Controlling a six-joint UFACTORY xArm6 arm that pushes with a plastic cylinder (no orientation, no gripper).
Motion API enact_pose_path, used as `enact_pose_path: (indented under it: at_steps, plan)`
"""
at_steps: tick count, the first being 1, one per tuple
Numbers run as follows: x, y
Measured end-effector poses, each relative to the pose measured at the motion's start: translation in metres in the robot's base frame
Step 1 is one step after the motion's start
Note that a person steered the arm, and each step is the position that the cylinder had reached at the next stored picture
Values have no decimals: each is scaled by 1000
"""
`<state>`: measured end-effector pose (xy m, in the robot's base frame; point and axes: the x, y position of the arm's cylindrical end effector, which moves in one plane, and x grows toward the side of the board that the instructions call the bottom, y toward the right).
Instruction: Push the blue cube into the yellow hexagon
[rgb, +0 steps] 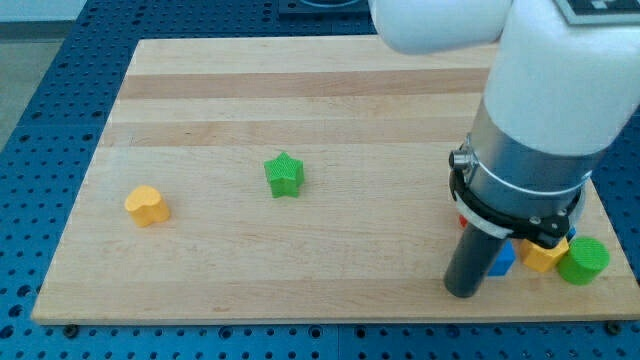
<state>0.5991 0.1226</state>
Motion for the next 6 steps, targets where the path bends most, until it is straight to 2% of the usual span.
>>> enact_pose_path:
  at_steps: [2,4,5,6]
  plan:
    - [-23,12]
    - [-24,25]
    - [-12,-14]
    - [-10,-77]
